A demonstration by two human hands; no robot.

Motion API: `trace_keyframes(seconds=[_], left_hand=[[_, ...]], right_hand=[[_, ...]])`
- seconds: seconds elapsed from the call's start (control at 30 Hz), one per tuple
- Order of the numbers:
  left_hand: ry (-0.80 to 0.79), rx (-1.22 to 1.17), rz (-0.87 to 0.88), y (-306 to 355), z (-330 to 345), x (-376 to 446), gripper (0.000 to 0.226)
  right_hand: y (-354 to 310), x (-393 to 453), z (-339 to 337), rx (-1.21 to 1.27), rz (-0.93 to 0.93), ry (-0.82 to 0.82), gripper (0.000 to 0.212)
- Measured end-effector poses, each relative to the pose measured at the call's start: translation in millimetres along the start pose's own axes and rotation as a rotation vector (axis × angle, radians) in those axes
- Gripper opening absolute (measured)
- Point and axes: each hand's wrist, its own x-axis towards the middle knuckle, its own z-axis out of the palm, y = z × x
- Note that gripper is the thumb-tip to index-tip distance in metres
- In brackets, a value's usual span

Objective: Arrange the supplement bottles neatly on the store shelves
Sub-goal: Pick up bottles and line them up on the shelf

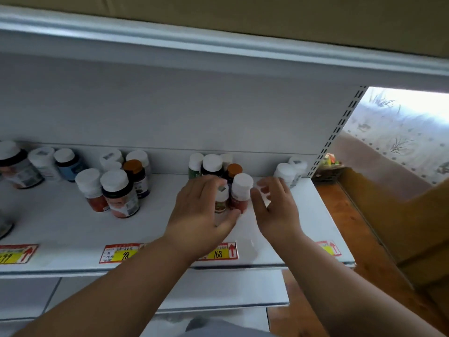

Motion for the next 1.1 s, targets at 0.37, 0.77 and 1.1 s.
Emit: trace_keyframes(seconds=[0.37,0.77,1.1], left_hand=[[-0.128,-0.109,-0.094,77,100,41,0.043],[-0.168,-0.227,-0.661,98,170,42,0.081],[-0.257,-0.366,-0.546,106,143,12,0.042]], right_hand=[[113,104,-43,-0.479,-0.100,-0.566,0.055],[121,109,-72,-0.046,0.023,-0.552,0.045],[96,65,-94,0.328,0.157,-0.688,0.031]])
